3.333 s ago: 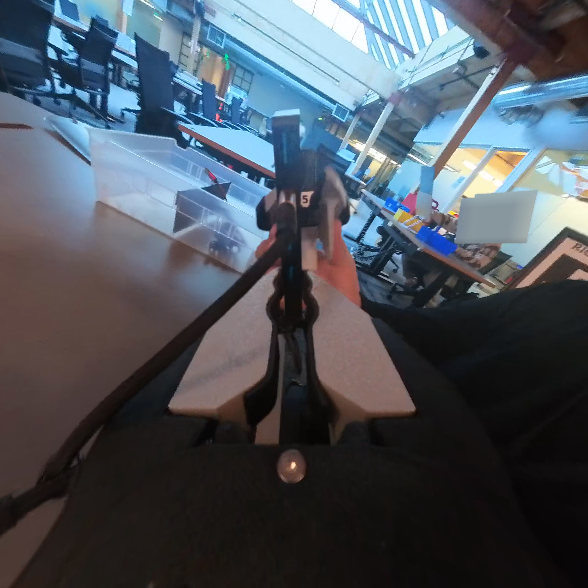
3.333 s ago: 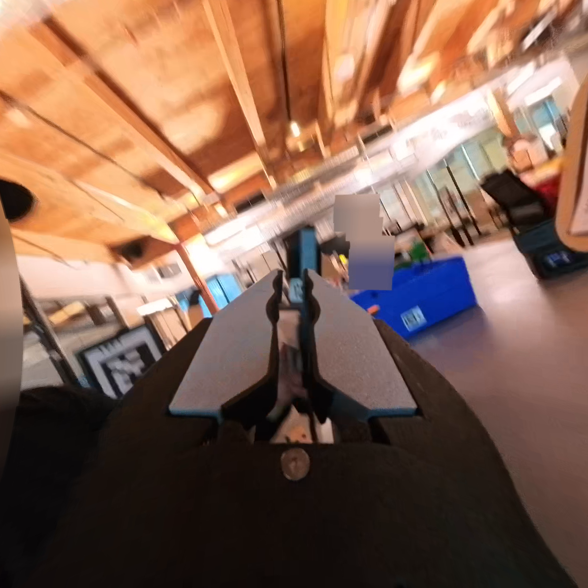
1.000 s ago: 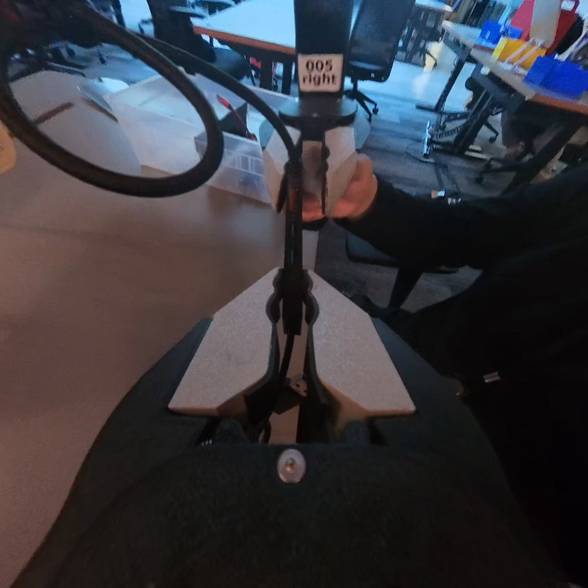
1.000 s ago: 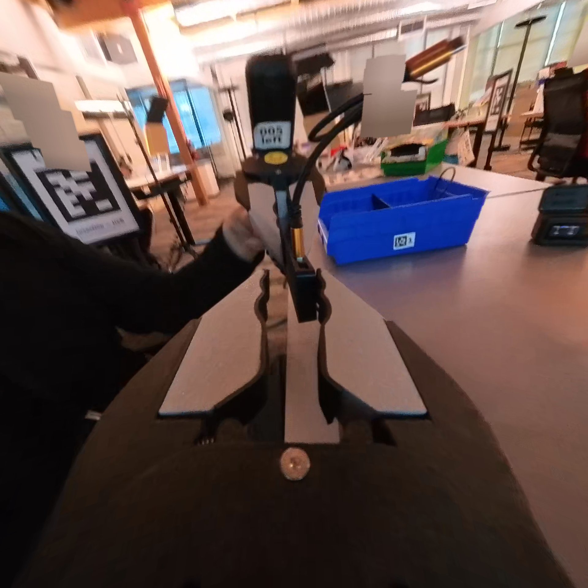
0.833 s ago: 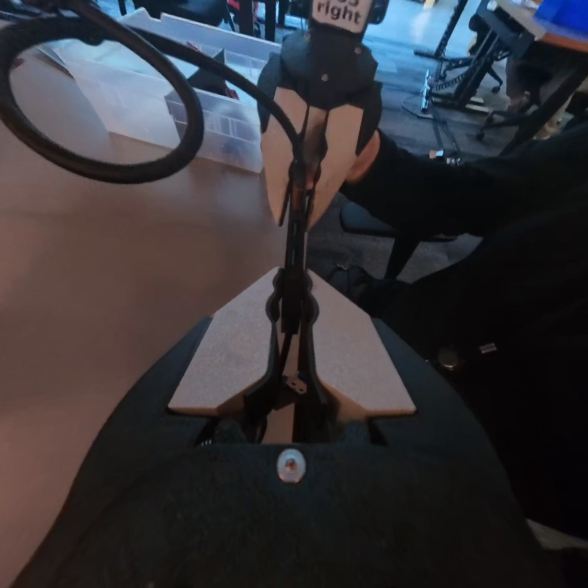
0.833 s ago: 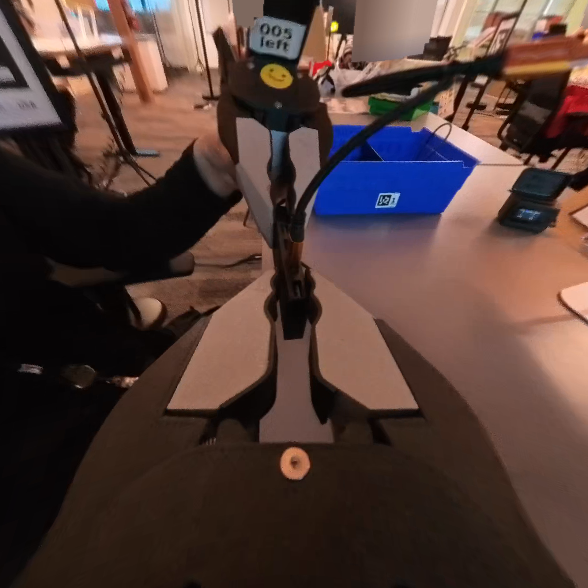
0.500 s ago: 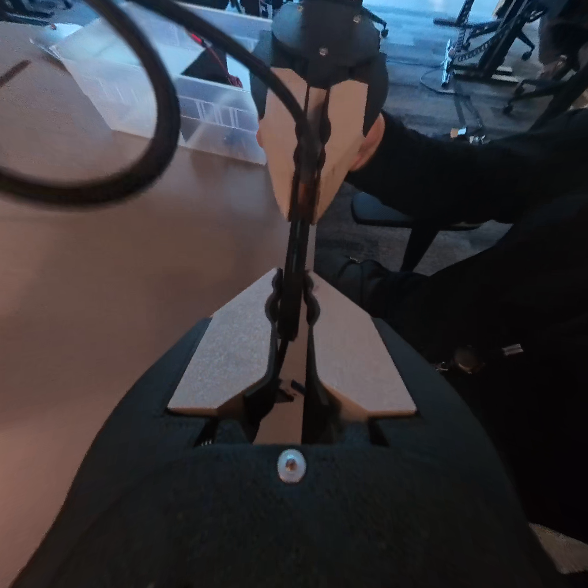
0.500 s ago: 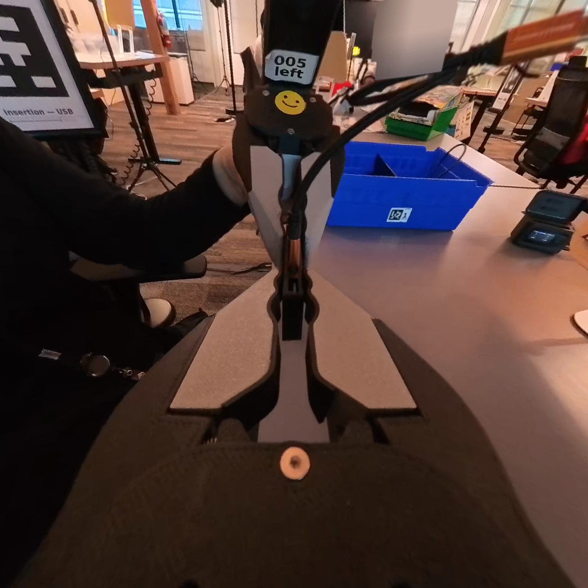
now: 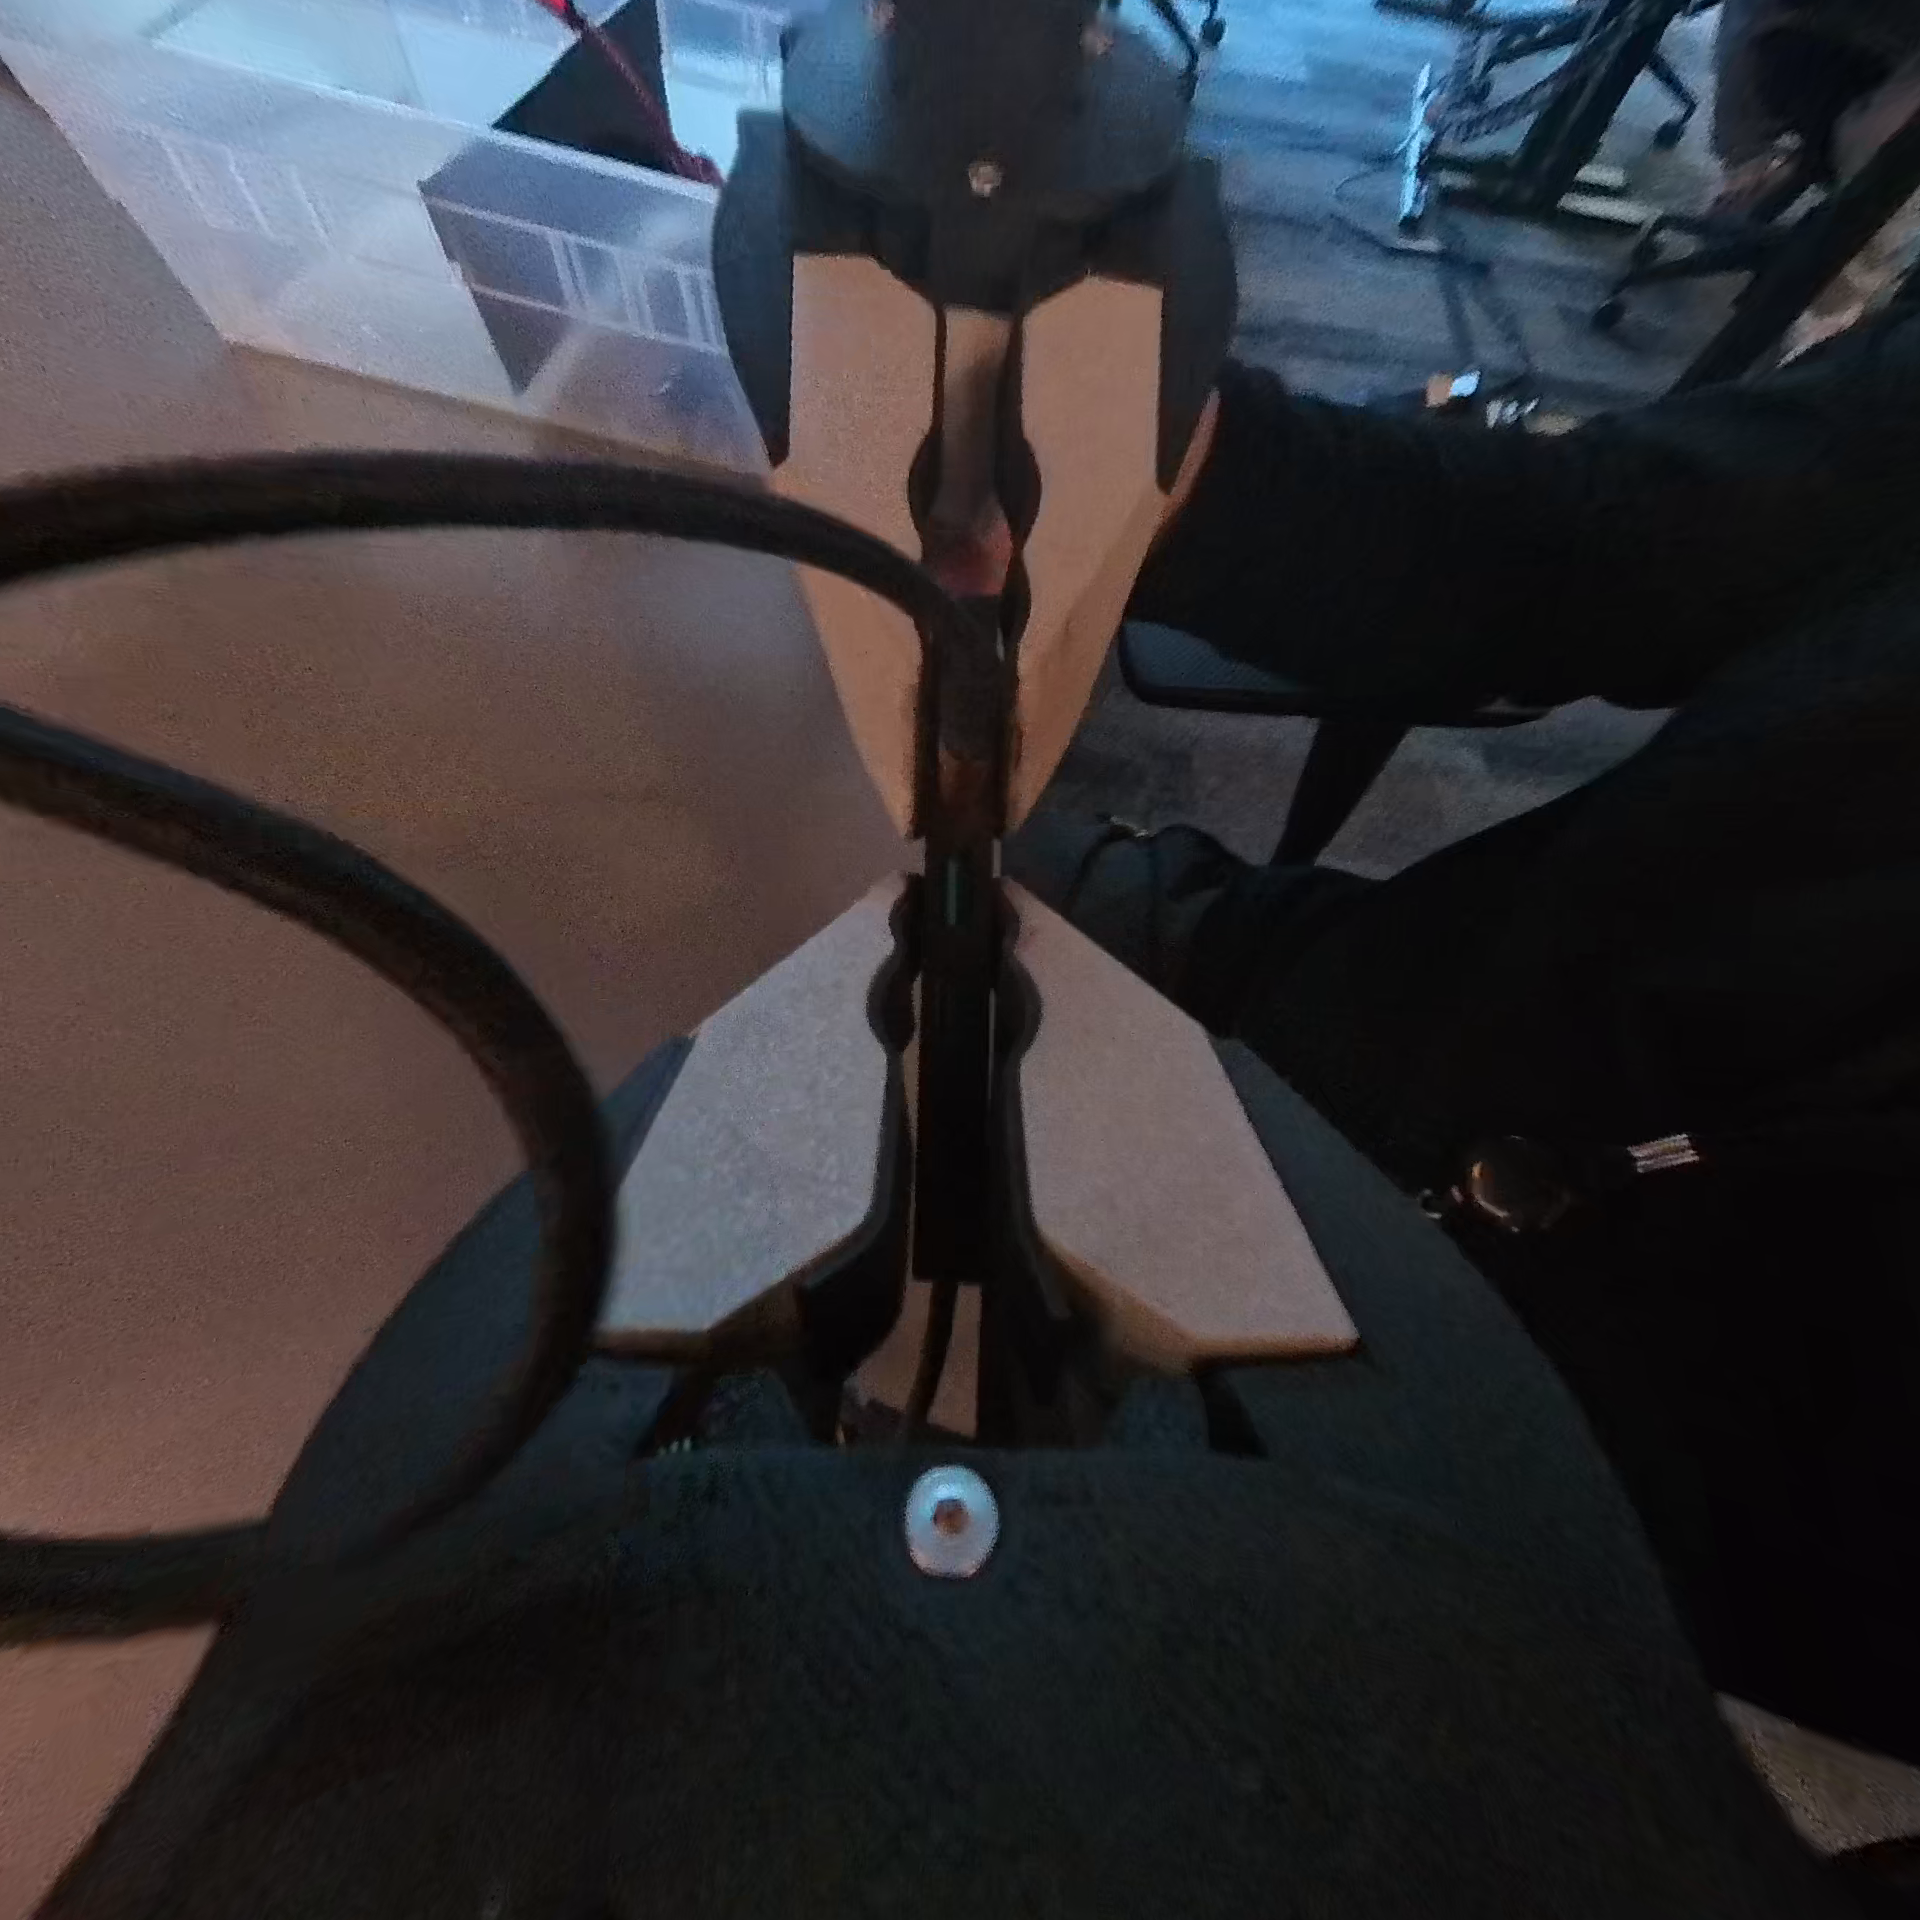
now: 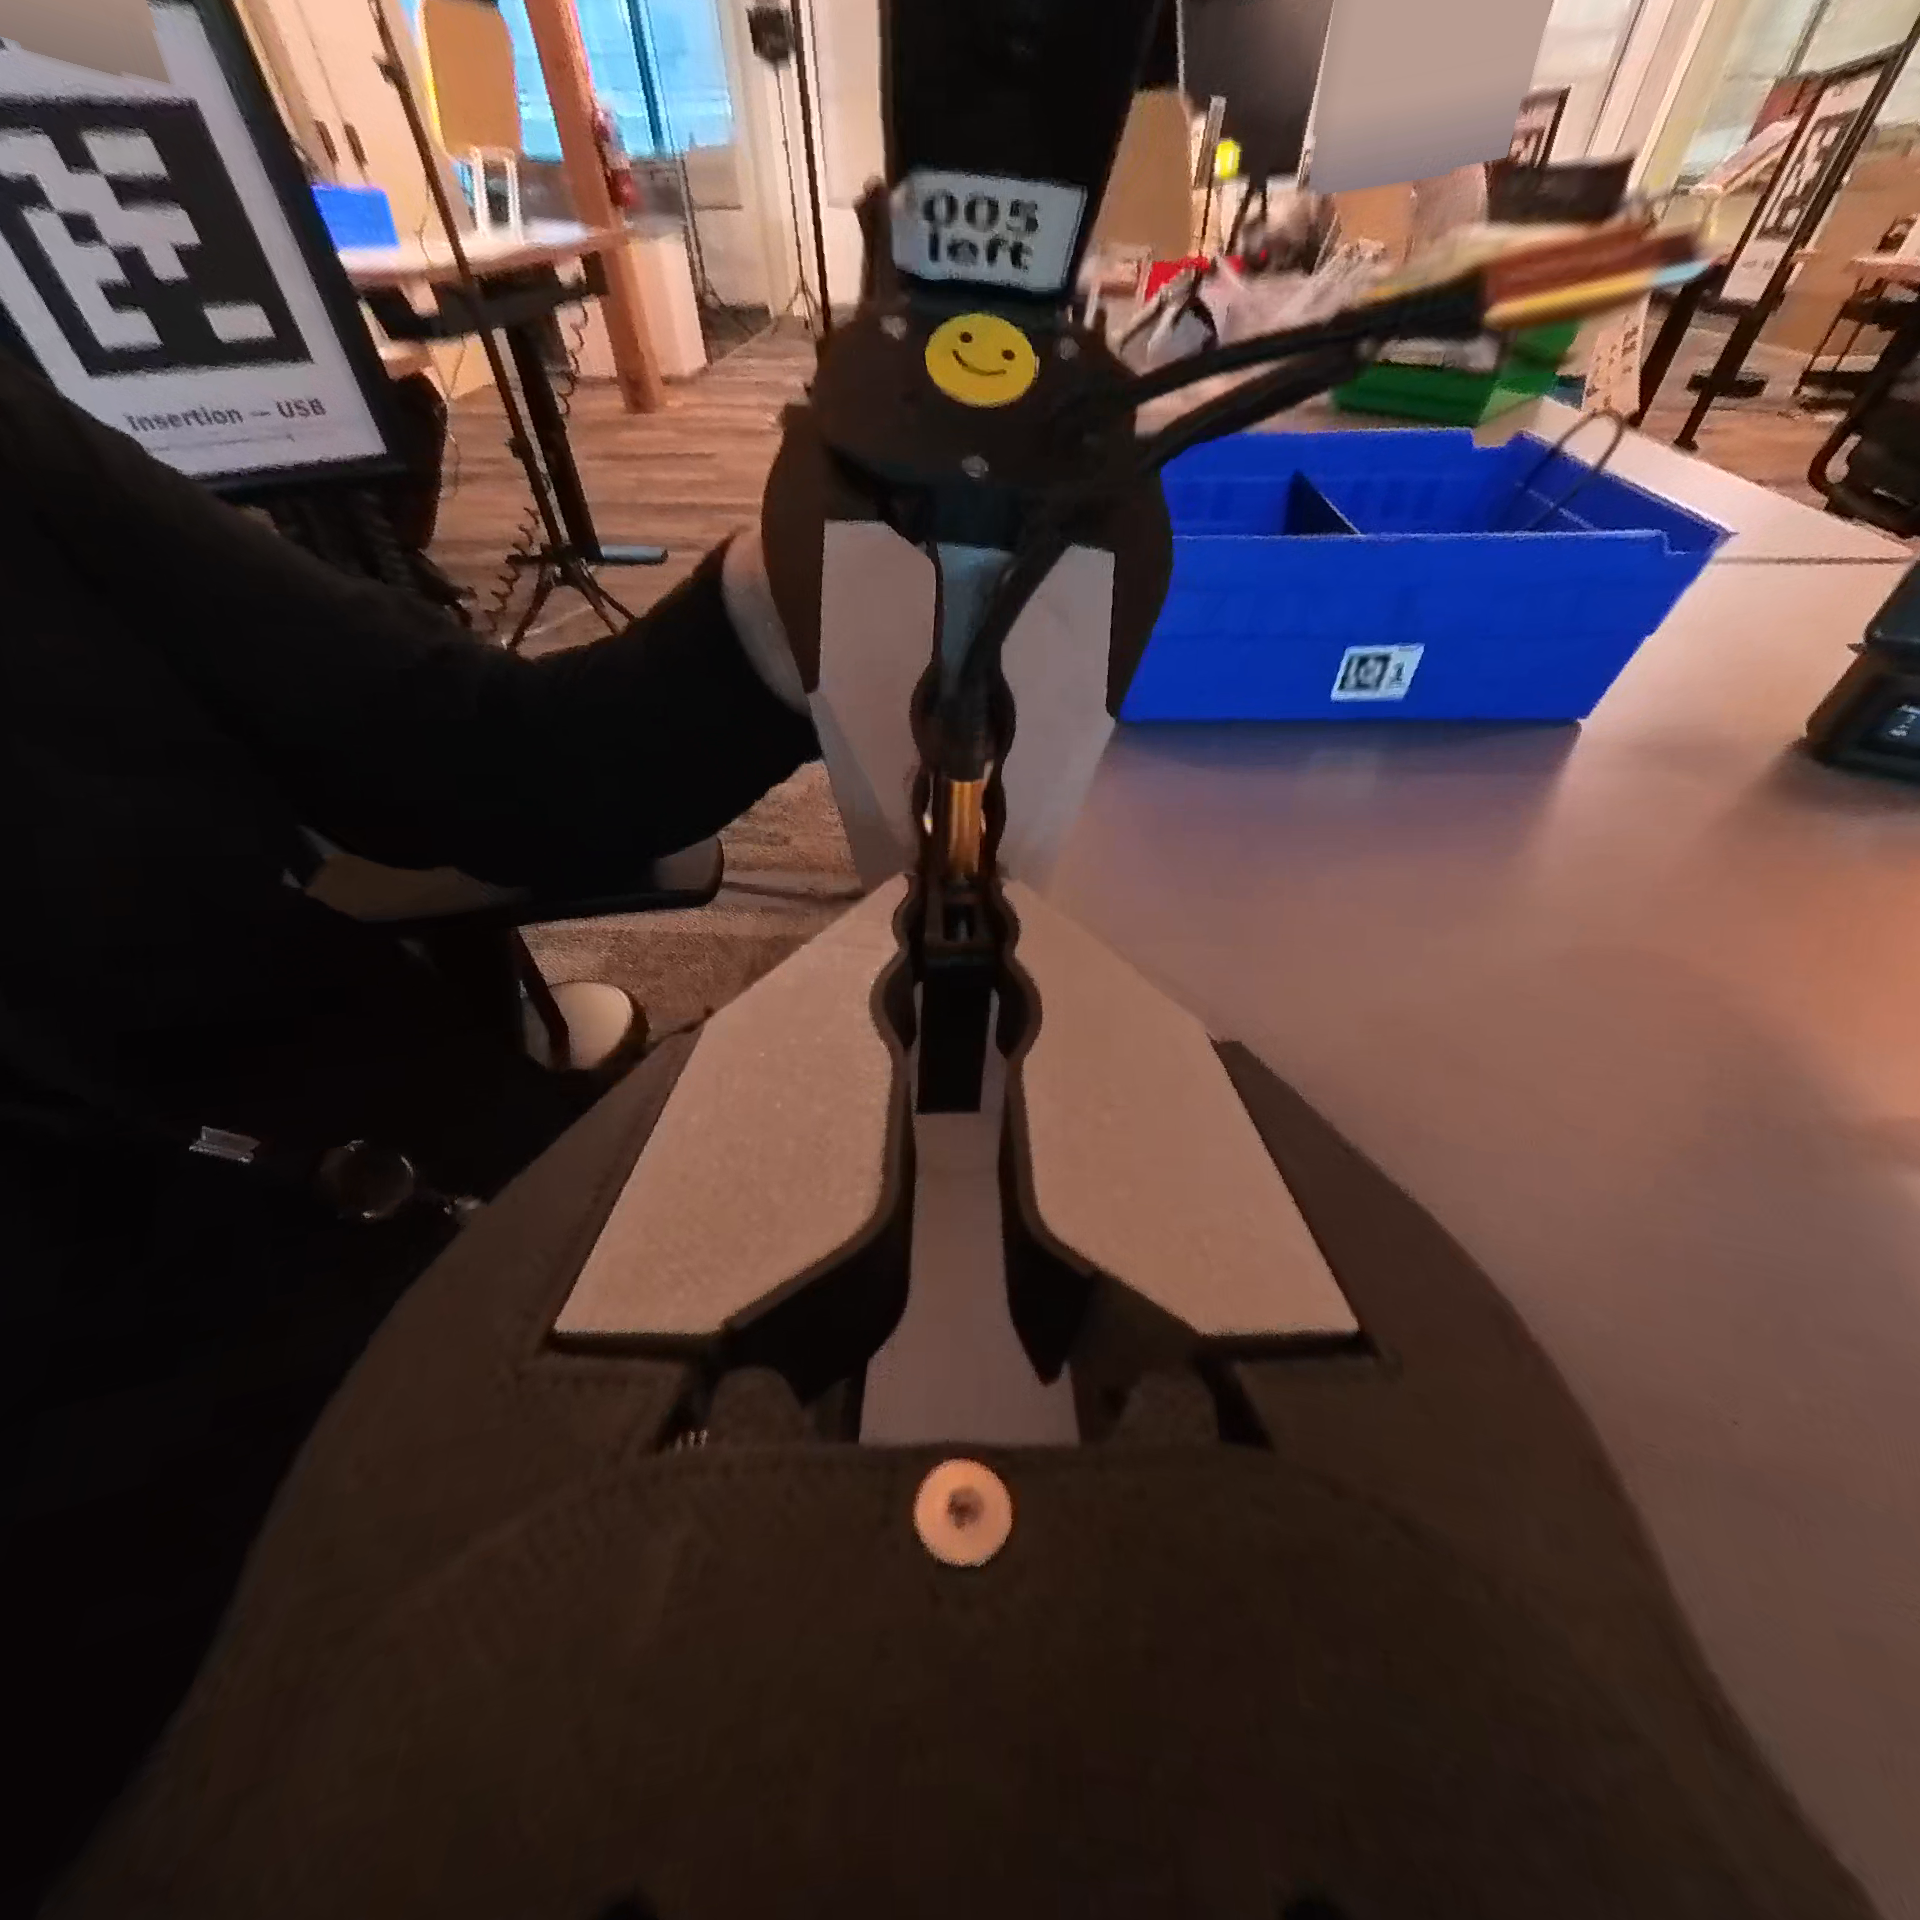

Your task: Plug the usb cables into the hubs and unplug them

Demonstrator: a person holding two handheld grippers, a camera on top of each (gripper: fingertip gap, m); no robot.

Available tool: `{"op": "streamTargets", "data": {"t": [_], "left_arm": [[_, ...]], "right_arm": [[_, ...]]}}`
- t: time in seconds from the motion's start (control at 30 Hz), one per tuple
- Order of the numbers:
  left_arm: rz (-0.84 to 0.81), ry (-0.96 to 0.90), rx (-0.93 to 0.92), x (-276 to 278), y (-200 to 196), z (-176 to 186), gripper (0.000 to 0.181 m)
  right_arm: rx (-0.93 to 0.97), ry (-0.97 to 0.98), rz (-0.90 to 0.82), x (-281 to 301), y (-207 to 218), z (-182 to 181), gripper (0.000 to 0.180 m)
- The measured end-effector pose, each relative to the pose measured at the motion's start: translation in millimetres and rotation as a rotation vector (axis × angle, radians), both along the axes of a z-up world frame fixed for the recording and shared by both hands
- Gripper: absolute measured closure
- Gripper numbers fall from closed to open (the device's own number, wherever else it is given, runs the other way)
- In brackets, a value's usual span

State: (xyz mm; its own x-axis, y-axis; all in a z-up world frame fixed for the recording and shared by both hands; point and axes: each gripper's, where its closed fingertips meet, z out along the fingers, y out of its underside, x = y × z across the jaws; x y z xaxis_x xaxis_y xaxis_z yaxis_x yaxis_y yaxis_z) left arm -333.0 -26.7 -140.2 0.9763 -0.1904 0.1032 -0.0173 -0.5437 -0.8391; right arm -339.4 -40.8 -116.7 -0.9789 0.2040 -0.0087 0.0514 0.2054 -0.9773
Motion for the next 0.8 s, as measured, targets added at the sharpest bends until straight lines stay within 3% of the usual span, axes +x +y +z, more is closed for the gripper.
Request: {"op": "streamTargets", "data": {"t": [0.17, 0.27, 0.67, 0.8], "left_arm": [[-0.004, 0.002, -0.099, 3.4, 2.2, -20.9, 0.171], [-0.011, -0.014, -0.107, 3.8, 4.2, -24.5, 0.172], [-0.006, 0.002, -0.144, 3.0, 0.4, -28.3, 0.173], [0.022, 0.022, -0.127, 1.8, 4.2, -23.9, 0.172]], "right_arm": [[0.242, 0.039, -0.058, 1.5, 6.7, -21.1, 0.169], [0.276, 0.104, -0.097, 0.5, 7.7, -18.0, 0.169], [0.191, -0.029, -0.053, 1.4, 6.6, -17.9, 0.173], [0.064, -0.111, -0.02, -0.9, 3.7, -9.1, 0.176]]}}
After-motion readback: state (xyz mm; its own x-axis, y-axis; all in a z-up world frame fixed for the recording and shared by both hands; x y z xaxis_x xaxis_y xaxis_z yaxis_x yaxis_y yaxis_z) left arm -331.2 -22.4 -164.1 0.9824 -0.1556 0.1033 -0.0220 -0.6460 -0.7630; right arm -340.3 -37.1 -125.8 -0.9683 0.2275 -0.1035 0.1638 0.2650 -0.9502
